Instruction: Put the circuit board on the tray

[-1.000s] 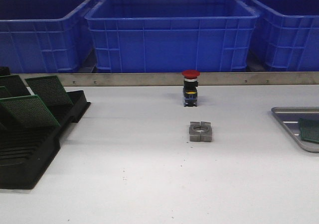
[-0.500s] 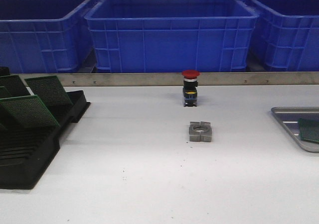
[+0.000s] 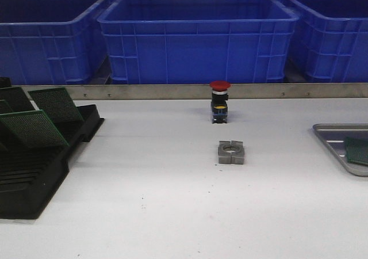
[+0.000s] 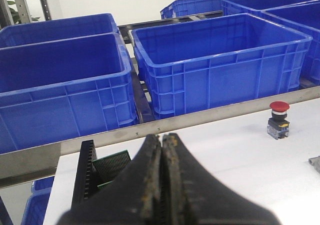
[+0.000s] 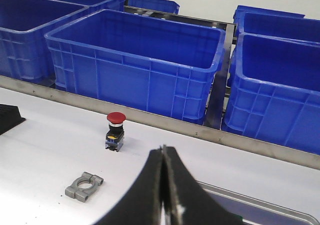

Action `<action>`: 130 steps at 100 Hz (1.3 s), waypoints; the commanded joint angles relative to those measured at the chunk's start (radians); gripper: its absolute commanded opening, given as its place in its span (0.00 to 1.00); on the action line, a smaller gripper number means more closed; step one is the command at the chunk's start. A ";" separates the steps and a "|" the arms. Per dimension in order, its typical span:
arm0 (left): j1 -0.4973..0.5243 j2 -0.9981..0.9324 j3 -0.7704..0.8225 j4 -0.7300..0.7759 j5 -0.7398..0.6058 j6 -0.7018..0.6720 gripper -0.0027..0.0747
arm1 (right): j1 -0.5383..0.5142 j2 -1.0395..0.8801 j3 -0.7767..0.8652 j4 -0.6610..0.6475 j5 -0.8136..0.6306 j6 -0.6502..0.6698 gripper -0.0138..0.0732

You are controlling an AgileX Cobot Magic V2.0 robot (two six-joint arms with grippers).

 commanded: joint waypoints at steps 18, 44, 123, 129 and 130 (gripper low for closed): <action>0.001 0.009 -0.025 -0.020 -0.050 -0.009 0.01 | 0.002 0.008 -0.027 0.016 -0.045 -0.009 0.09; 0.001 -0.018 0.083 0.449 -0.183 -0.553 0.01 | 0.002 0.008 -0.027 0.016 -0.045 -0.009 0.09; 0.120 -0.276 0.271 0.993 0.069 -1.097 0.01 | 0.002 0.008 -0.027 0.016 -0.043 -0.009 0.09; 0.120 -0.276 0.271 0.993 0.069 -1.097 0.01 | 0.002 0.008 -0.027 0.016 -0.043 -0.009 0.09; 0.120 -0.276 0.271 0.993 0.069 -1.097 0.01 | 0.002 0.008 -0.027 0.016 -0.043 -0.009 0.09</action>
